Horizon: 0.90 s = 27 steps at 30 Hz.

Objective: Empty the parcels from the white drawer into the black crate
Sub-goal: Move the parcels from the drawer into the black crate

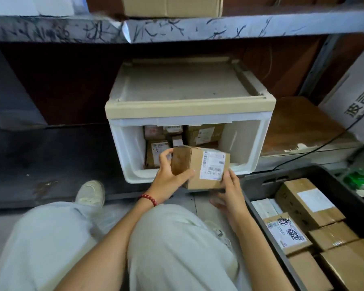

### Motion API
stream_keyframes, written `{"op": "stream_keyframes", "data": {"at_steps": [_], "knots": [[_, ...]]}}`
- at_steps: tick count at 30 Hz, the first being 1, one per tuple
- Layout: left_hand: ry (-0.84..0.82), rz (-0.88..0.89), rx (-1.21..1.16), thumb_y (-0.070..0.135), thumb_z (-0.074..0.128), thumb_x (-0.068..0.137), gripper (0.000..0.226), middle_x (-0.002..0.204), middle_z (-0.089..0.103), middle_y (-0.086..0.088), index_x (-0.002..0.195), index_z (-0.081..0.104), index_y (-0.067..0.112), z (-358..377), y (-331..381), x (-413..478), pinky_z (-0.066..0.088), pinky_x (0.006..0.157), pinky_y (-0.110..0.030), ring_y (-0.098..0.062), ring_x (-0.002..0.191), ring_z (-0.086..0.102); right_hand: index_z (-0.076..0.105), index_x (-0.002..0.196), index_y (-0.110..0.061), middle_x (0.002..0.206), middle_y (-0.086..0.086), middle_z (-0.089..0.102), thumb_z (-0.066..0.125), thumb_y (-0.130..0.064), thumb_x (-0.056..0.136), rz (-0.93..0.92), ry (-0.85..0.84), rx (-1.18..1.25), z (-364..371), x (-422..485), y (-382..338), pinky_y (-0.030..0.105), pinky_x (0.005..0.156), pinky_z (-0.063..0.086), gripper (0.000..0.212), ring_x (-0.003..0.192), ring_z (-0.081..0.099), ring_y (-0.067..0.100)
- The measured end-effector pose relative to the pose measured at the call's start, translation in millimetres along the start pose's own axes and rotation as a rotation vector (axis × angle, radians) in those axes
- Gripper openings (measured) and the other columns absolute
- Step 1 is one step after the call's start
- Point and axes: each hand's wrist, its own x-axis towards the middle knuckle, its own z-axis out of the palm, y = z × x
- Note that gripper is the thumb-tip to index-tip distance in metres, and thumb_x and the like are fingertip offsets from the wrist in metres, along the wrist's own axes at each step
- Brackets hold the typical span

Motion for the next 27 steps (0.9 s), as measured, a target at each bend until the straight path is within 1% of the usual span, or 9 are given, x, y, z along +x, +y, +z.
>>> {"op": "stream_keyframes", "data": {"at_steps": [2,4,6,9,13,17,21,24,27], "knots": [[-0.087,-0.033,0.058,0.048,0.074,0.056,0.089,0.13,0.051,0.0,0.13,0.025,0.037,0,-1,-1,0.047,0.097,-0.032,-0.013,0.114,0.055,0.049,0.127,-0.037,0.119,-0.003,0.066,0.04,-0.05,0.099,0.004,0.002,-0.018,-12,-9,1,0.034,0.073,0.054,0.032,0.103,0.065,0.019],[-0.118,-0.042,0.074,0.053,0.072,0.049,0.095,0.133,0.05,0.001,0.133,0.029,0.038,1,-2,0,0.044,0.103,-0.038,-0.016,0.118,0.053,0.051,0.124,-0.037,0.115,-0.006,0.066,0.042,-0.052,0.098,-0.009,0.005,0.012,-22,-17,0,0.03,0.071,0.053,0.031,0.103,0.064,0.017],[-0.119,-0.019,0.066,0.056,0.07,0.049,0.093,0.128,0.051,0.008,0.132,0.033,0.04,1,3,1,0.045,0.101,-0.035,-0.014,0.12,0.052,0.05,0.125,-0.04,0.116,-0.009,0.065,0.043,-0.055,0.097,-0.026,-0.003,0.041,-26,-24,-2,0.029,0.072,0.053,0.032,0.099,0.064,0.016],[-0.073,0.072,0.094,0.064,0.064,0.051,0.083,0.126,0.045,0.014,0.128,0.037,0.046,-1,18,-2,0.046,0.09,-0.022,-0.006,0.115,0.051,0.049,0.124,-0.042,0.117,-0.01,0.066,0.043,-0.054,0.097,-0.042,-0.032,0.036,-25,-27,-6,0.029,0.072,0.053,0.03,0.087,0.066,0.013],[0.068,0.165,0.174,0.065,0.06,0.064,0.056,0.128,0.042,0.011,0.114,0.042,0.051,-2,29,-1,0.045,0.096,-0.033,-0.008,0.116,0.048,0.046,0.122,-0.04,0.112,-0.01,0.067,0.048,-0.053,0.094,-0.071,-0.04,0.045,-16,-25,-13,0.031,0.074,0.051,0.031,0.096,0.07,0.016],[0.14,0.011,-0.081,0.039,0.056,0.092,0.026,0.118,0.055,0.002,0.115,0.046,0.033,-2,30,4,0.054,0.086,-0.049,-0.014,0.102,0.058,0.048,0.122,-0.042,0.119,-0.016,0.063,0.054,-0.047,0.09,-0.149,-0.129,-0.003,-15,-28,-14,0.031,0.076,0.054,0.032,0.101,0.067,0.008],[0.202,-0.169,-0.233,0.023,0.048,0.095,0.013,0.101,0.06,0.001,0.107,0.048,0.028,-2,20,6,0.051,0.089,-0.043,-0.01,0.087,0.058,0.049,0.126,-0.037,0.124,-0.022,0.057,0.061,-0.027,0.092,-0.242,-0.238,-0.029,-15,-31,-11,0.042,0.083,0.059,0.037,0.107,0.064,0.006],[0.175,-0.208,-0.235,0.019,0.05,0.092,0.024,0.104,0.063,0.002,0.114,0.048,0.026,-1,15,7,0.053,0.084,-0.038,-0.011,0.093,0.06,0.053,0.126,-0.033,0.12,-0.026,0.059,0.061,-0.015,0.093,-0.304,-0.244,-0.008,-15,-29,-10,0.036,0.088,0.057,0.038,0.111,0.063,0.006],[0.128,-0.261,-0.246,0.019,0.052,0.09,0.026,0.112,0.064,-0.001,0.115,0.051,0.021,-2,13,7,0.053,0.087,-0.041,-0.016,0.105,0.059,0.063,0.12,-0.037,0.142,-0.019,0.044,0.066,-0.021,0.086,-0.39,-0.244,-0.014,-16,-25,-12,0.026,0.086,0.054,0.037,0.118,0.06,0.009]]}}
